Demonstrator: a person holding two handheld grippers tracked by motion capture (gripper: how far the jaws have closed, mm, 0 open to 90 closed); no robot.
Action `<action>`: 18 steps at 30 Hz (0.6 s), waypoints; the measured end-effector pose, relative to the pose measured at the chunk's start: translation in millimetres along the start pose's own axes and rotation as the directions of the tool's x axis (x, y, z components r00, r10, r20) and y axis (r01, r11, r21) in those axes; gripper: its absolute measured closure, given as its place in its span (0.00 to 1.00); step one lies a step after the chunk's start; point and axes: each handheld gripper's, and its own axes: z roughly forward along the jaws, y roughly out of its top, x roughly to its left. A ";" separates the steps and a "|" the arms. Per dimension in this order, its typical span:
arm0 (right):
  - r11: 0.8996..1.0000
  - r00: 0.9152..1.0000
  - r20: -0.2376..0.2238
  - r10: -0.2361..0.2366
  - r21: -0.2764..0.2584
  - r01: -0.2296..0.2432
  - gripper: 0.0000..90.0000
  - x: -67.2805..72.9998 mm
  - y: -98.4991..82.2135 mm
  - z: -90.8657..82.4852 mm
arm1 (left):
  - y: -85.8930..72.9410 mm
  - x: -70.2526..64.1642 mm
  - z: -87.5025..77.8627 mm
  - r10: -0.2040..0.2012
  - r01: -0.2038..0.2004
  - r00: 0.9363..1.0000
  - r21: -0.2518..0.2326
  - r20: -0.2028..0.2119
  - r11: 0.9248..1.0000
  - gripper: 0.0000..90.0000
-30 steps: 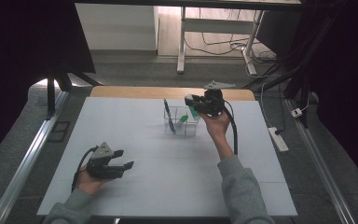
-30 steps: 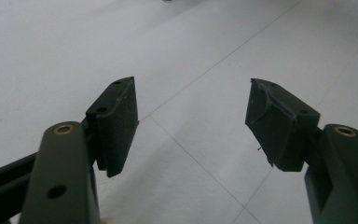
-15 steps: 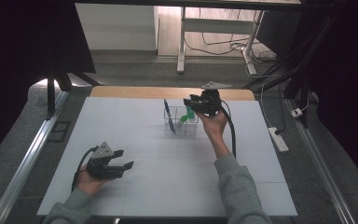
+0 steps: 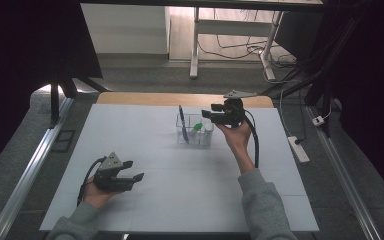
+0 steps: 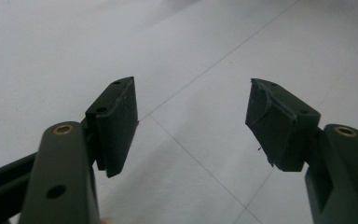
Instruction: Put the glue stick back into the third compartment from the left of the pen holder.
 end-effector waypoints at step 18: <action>0.998 1.000 0.000 -0.028 0.053 0.028 0.47 5.7 -25.8 -30.9 | -0.4 0.3 0.3 0.000 0.000 1.000 0.003 -0.002 1.000 0.37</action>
